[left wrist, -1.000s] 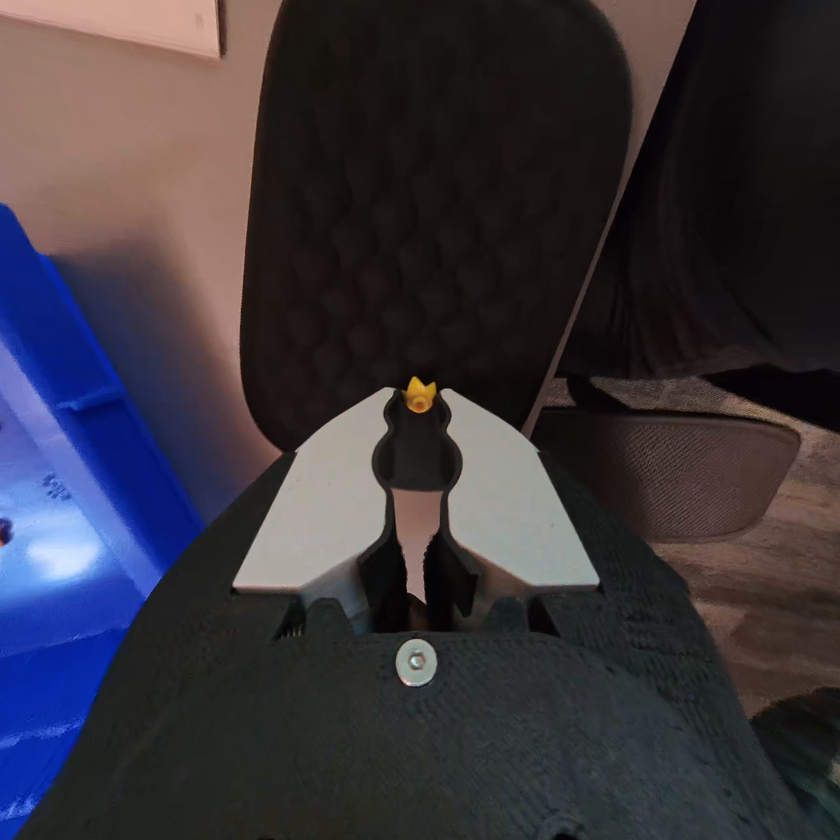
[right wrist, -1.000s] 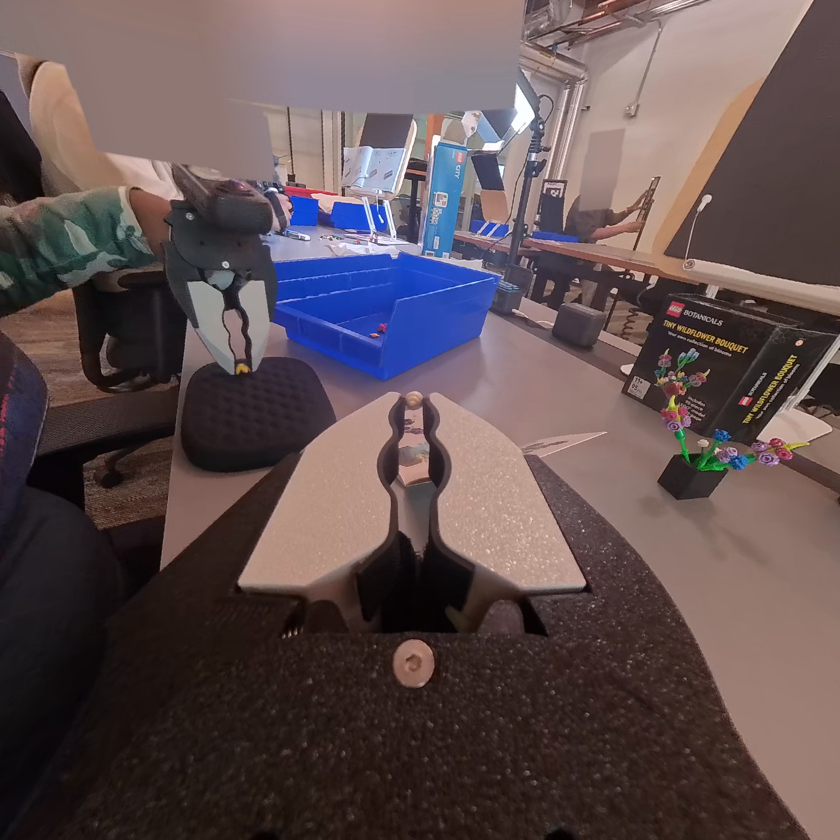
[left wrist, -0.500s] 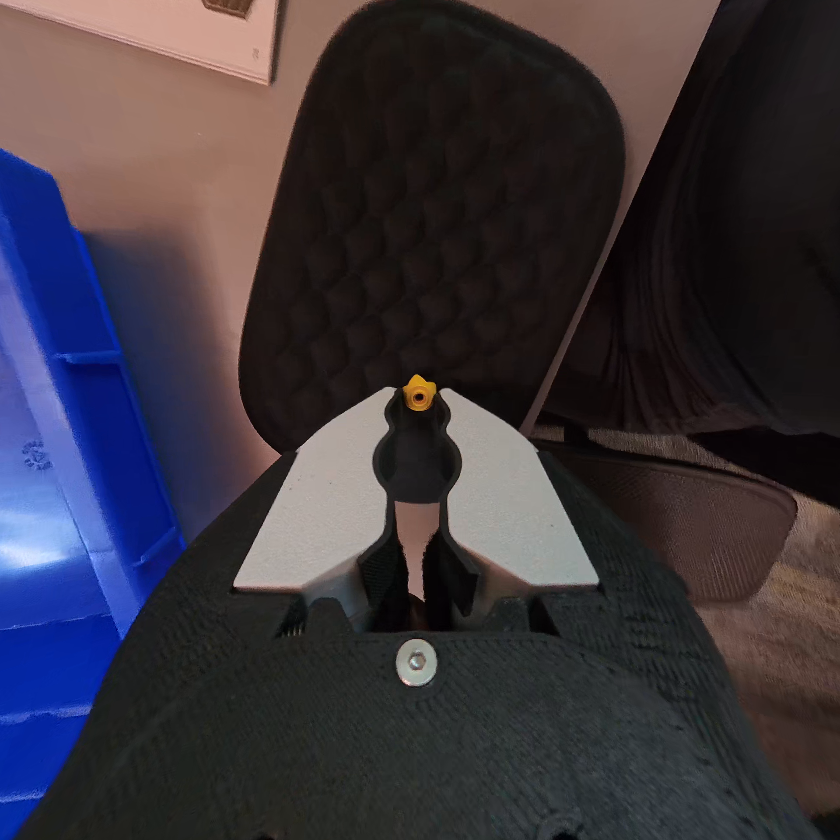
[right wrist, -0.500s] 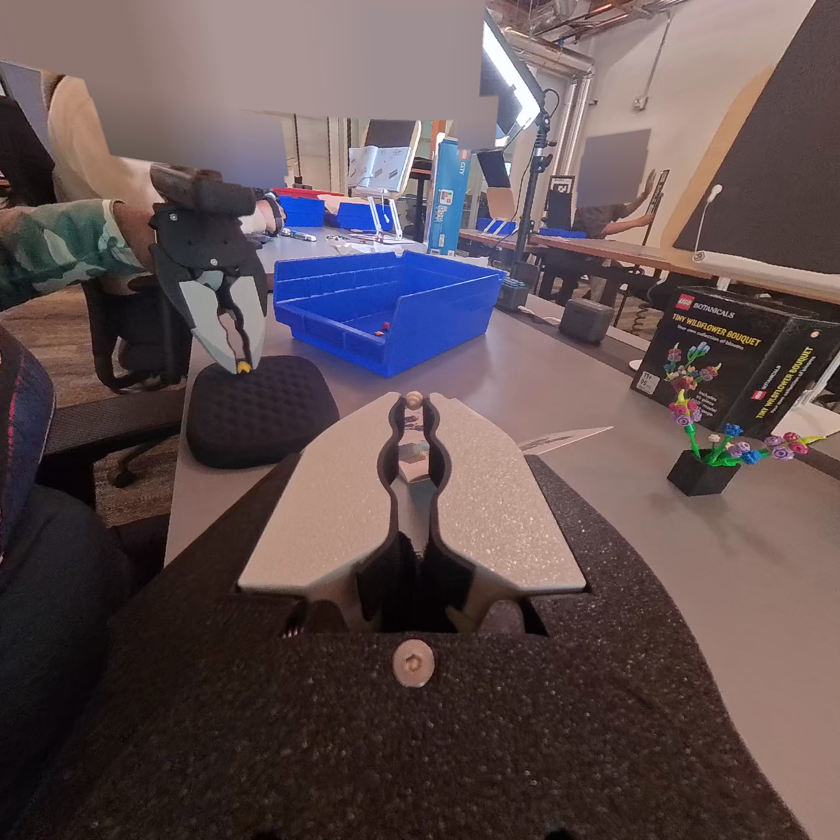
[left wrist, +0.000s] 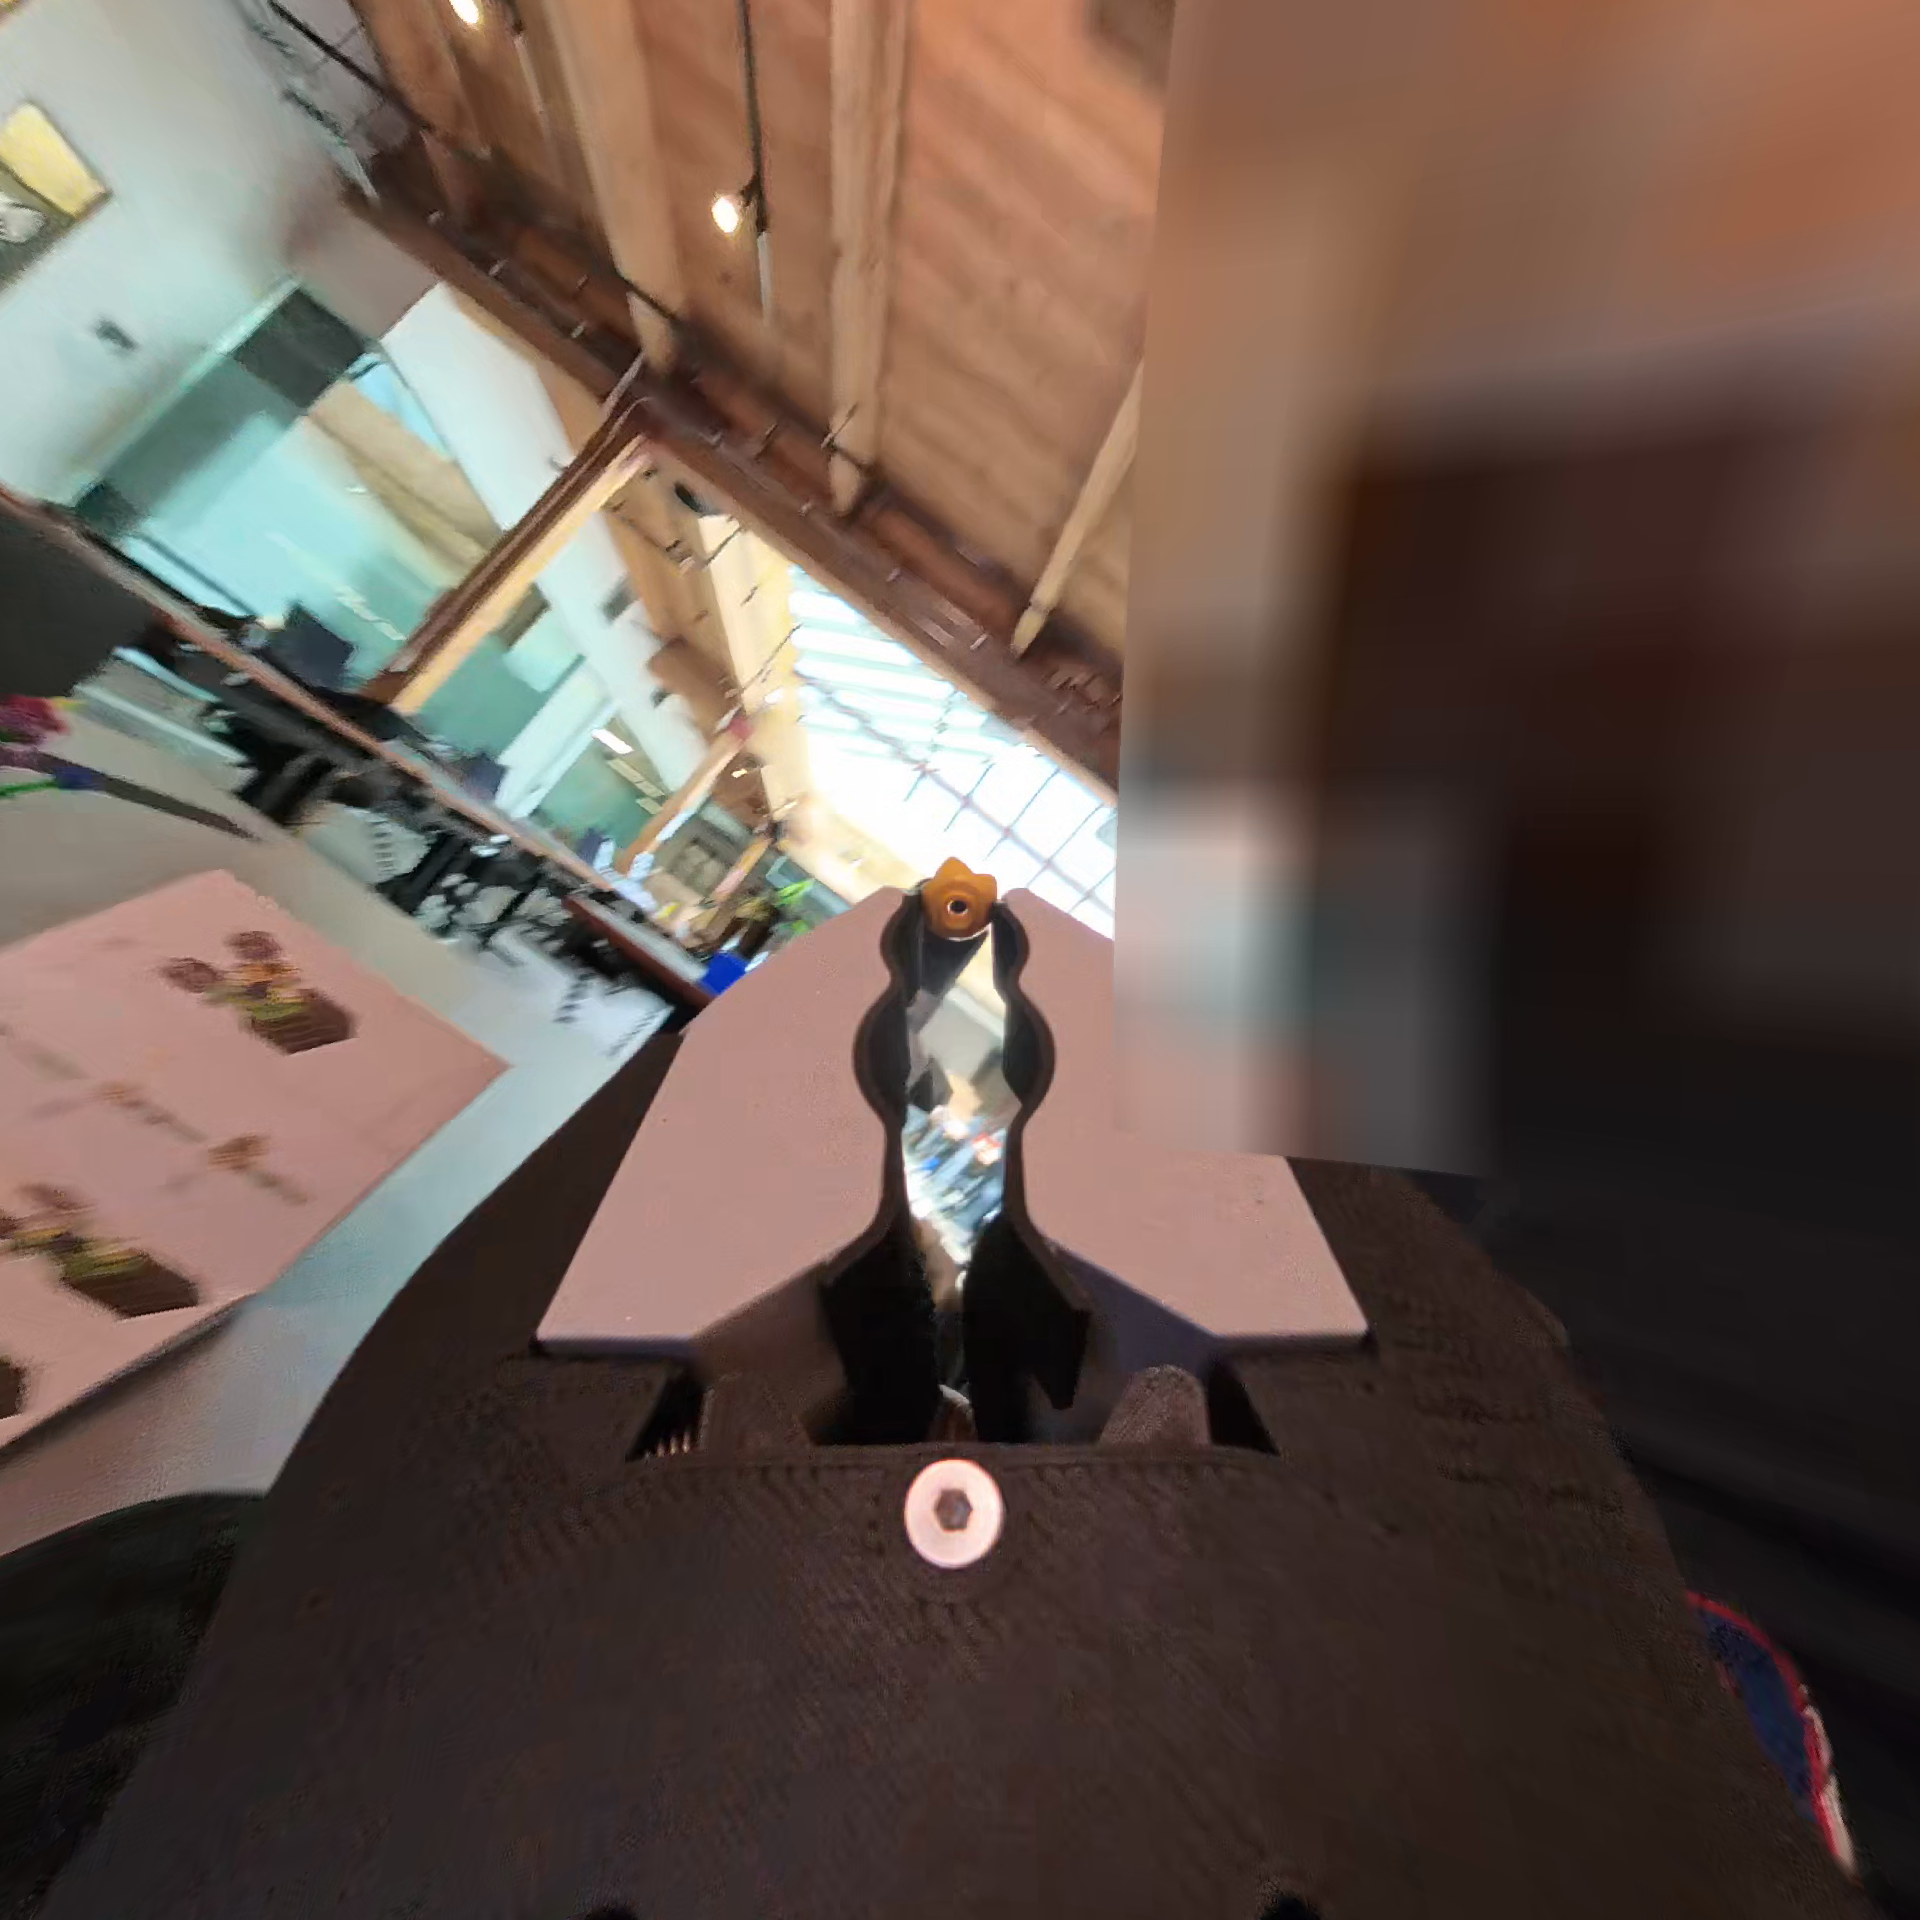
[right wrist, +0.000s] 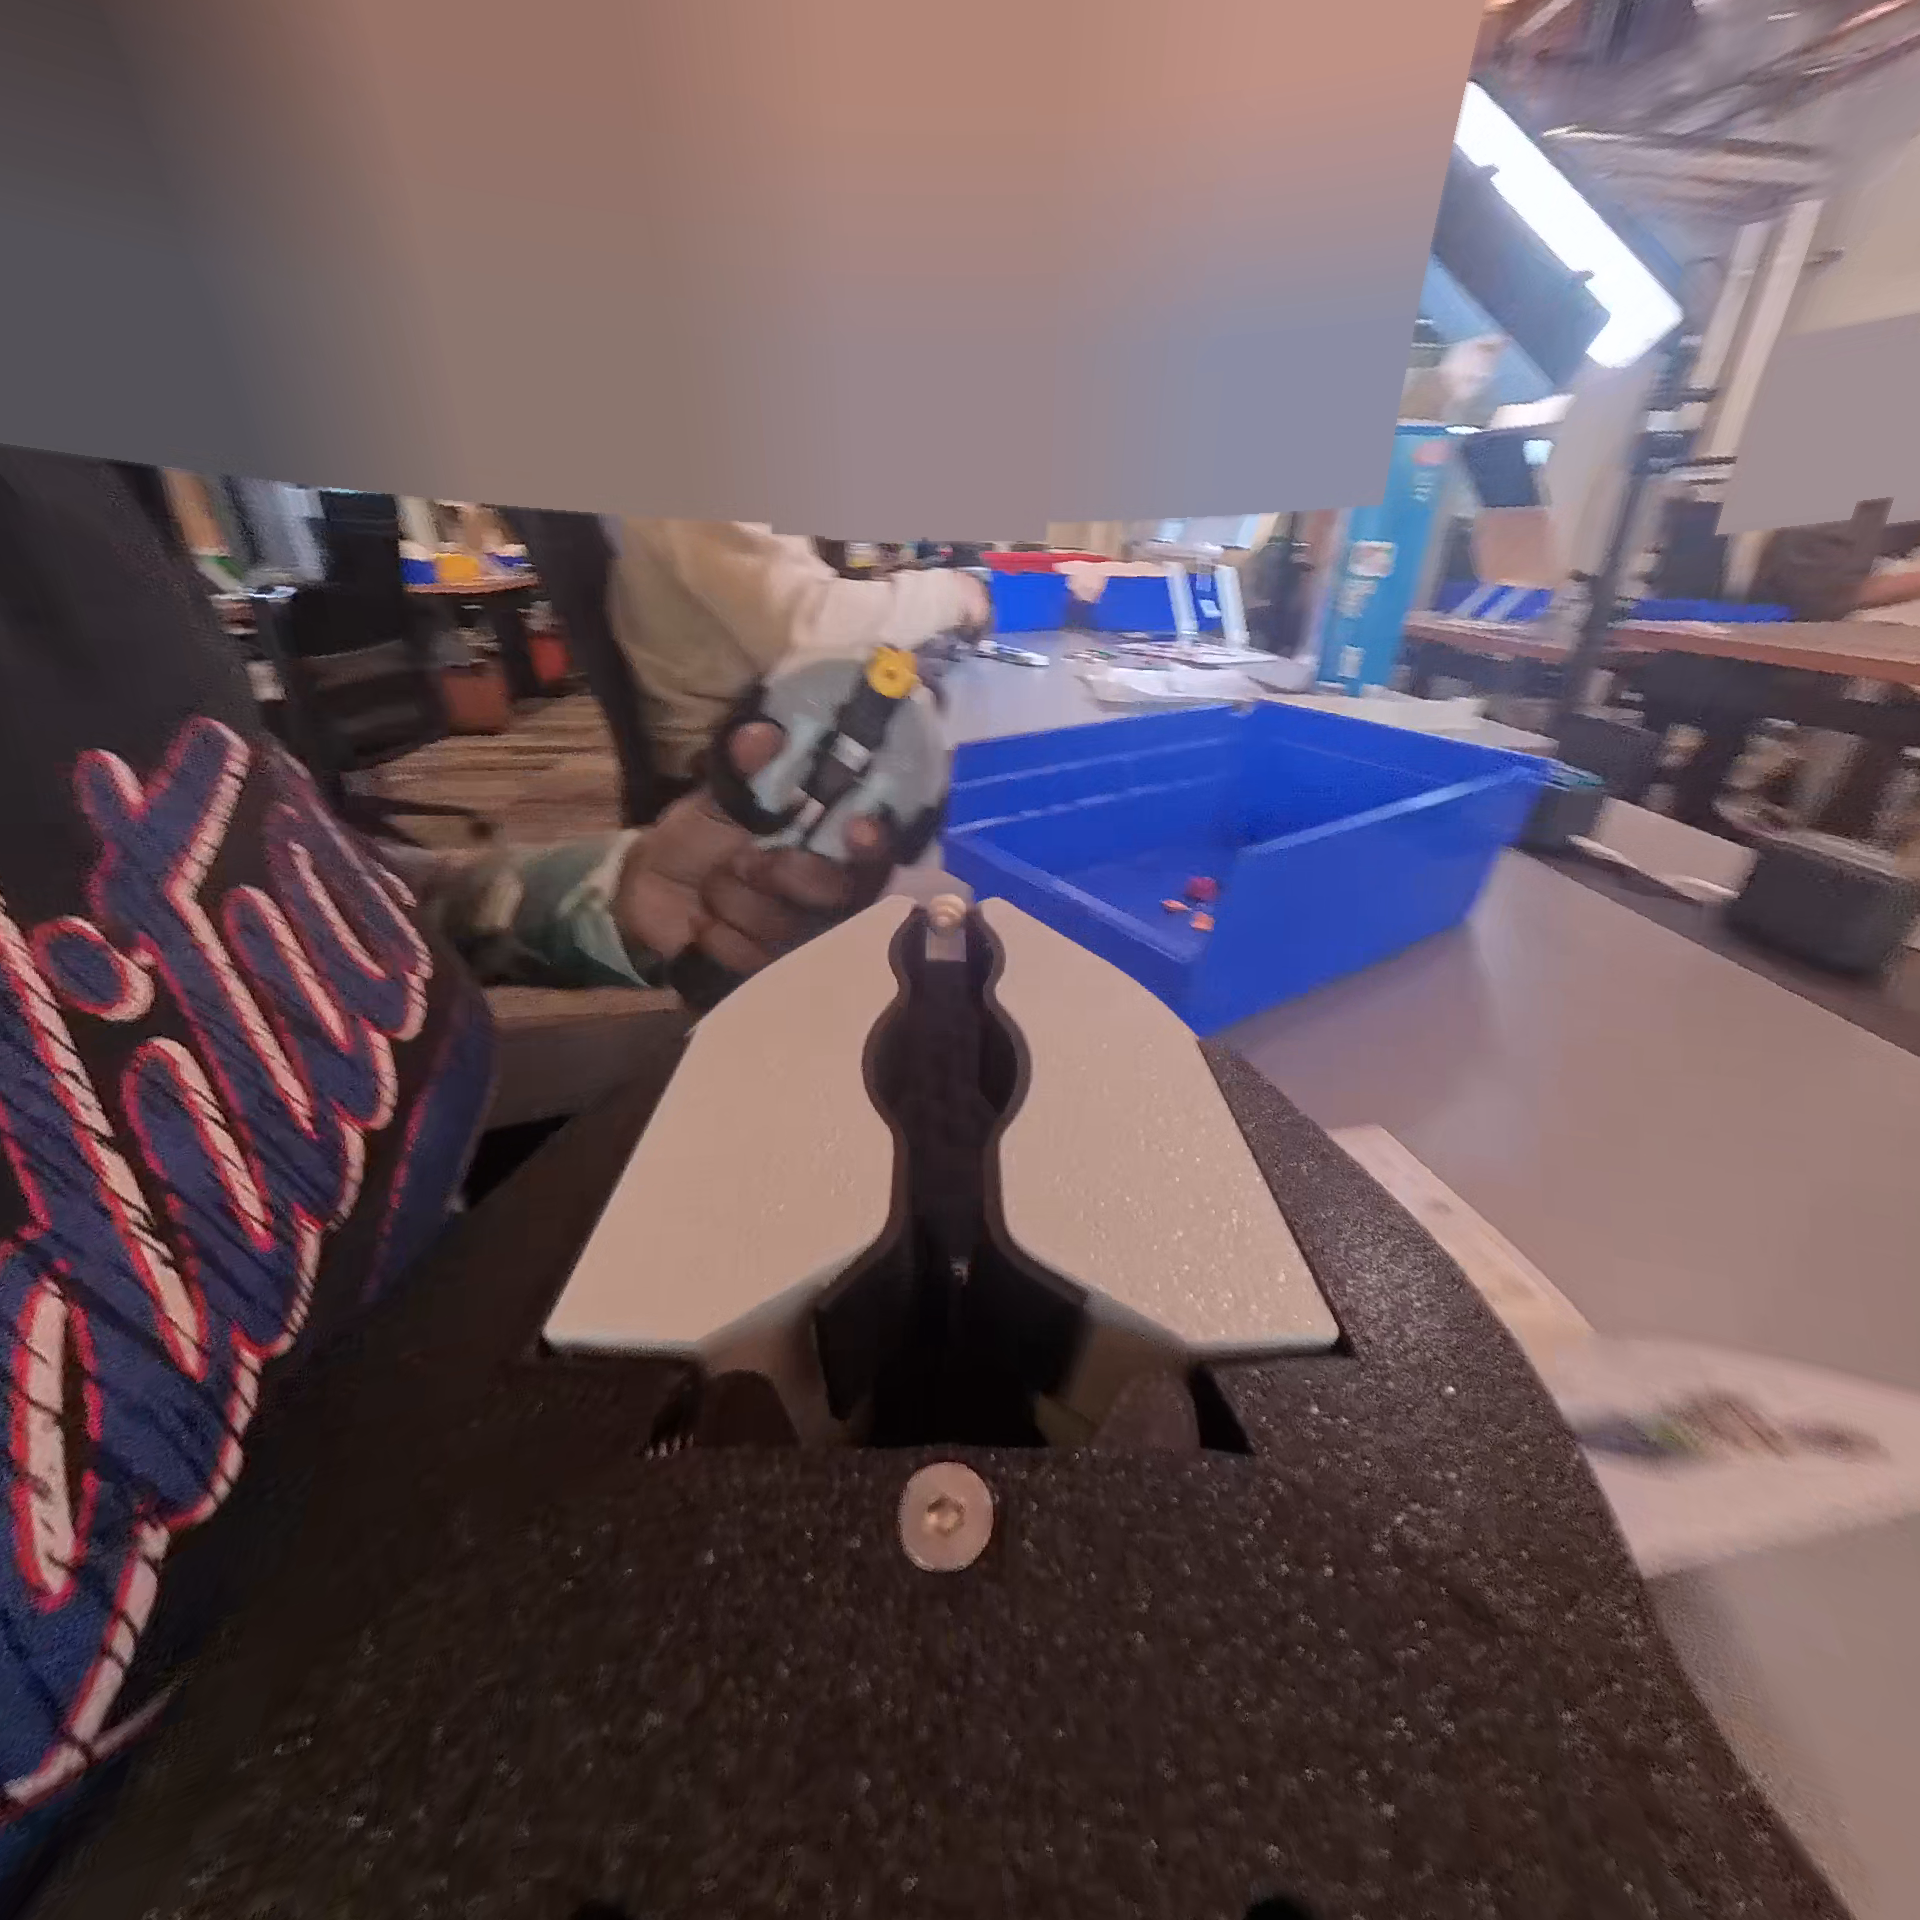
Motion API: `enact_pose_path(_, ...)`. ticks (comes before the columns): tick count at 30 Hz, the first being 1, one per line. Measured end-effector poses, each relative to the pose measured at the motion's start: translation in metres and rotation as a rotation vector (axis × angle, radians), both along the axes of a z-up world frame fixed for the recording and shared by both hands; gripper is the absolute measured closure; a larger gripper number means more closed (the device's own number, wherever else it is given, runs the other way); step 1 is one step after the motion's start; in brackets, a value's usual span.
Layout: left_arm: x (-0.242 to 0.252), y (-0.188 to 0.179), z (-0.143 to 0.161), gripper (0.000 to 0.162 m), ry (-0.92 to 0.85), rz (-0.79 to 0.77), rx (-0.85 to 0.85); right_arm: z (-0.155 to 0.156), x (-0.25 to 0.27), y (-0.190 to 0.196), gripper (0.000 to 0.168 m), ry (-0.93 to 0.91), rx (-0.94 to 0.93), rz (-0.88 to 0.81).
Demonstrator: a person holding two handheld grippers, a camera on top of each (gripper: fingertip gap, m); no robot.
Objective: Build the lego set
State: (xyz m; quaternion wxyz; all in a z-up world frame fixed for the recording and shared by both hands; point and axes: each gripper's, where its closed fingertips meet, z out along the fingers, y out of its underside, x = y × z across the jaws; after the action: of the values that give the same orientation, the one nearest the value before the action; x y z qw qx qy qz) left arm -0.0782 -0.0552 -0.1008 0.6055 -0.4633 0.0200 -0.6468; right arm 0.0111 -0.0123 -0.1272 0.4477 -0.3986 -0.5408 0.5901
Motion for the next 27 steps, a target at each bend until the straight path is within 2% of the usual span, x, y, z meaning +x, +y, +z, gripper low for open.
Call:
enact_pose_path(4,0.019,0.009,-0.005,0.149,-0.138,-0.106,-0.036,0.013,-0.023,-0.022,0.161,-0.009,0.041,0.124)
enact_pose_path(12,0.044,0.019,-0.01,0.149,-0.341,-0.282,-0.153,0.015,-0.041,-0.022,0.161,-0.12,0.234,0.17)
enact_pose_path(19,0.054,0.031,-0.008,0.149,-0.438,-0.289,-0.159,0.014,-0.043,-0.015,0.161,-0.264,0.364,0.204)
enact_pose_path(27,0.065,0.046,0.004,0.149,-0.494,-0.301,-0.104,0.023,-0.037,0.001,0.161,-0.479,0.355,0.258)
